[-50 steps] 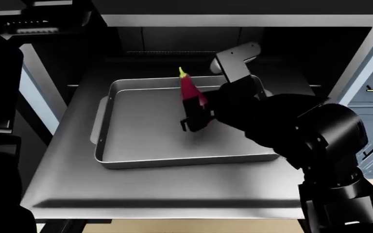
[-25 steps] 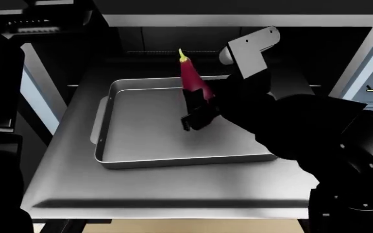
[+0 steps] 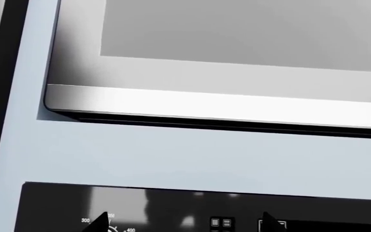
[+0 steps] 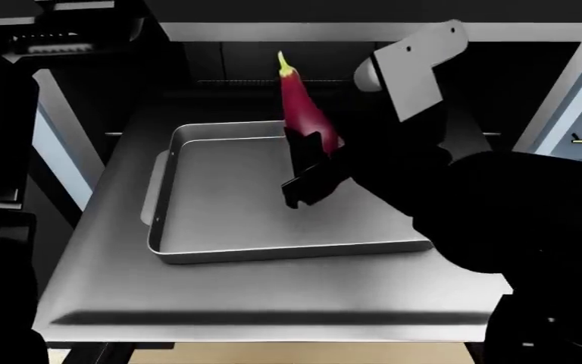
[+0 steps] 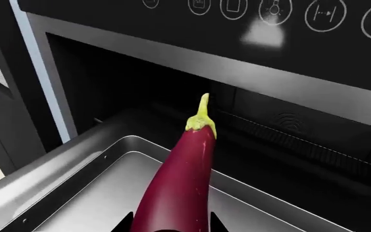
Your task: Pick the eggplant from the top rack in the oven and place it on the plate on the counter.
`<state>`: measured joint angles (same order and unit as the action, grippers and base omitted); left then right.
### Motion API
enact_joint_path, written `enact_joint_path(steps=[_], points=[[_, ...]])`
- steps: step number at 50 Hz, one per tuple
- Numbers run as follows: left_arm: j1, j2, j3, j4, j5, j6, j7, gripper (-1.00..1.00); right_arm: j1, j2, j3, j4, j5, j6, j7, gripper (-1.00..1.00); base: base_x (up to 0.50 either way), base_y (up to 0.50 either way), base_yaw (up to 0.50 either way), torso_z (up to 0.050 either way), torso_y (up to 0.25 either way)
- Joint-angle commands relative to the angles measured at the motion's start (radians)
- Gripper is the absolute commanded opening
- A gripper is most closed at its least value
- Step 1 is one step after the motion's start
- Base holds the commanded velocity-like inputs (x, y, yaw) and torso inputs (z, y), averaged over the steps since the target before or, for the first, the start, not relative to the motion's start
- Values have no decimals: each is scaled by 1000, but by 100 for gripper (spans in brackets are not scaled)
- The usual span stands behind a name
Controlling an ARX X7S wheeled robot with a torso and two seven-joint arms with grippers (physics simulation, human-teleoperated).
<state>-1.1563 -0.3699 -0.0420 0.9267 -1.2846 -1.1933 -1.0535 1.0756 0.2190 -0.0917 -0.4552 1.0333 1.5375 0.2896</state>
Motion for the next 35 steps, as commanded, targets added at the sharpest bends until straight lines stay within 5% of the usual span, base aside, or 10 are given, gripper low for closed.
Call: enact_joint_path(steps=[1, 35], points=[[1, -2, 9, -1, -2, 12, -4, 100, 13, 3, 29, -25, 128, 17, 107, -100, 0, 0, 0, 0, 0], [-4, -19, 13, 0, -26, 49, -24, 100, 130, 46, -1, -14, 468, -32, 385, -100, 0, 0, 0, 0, 0]])
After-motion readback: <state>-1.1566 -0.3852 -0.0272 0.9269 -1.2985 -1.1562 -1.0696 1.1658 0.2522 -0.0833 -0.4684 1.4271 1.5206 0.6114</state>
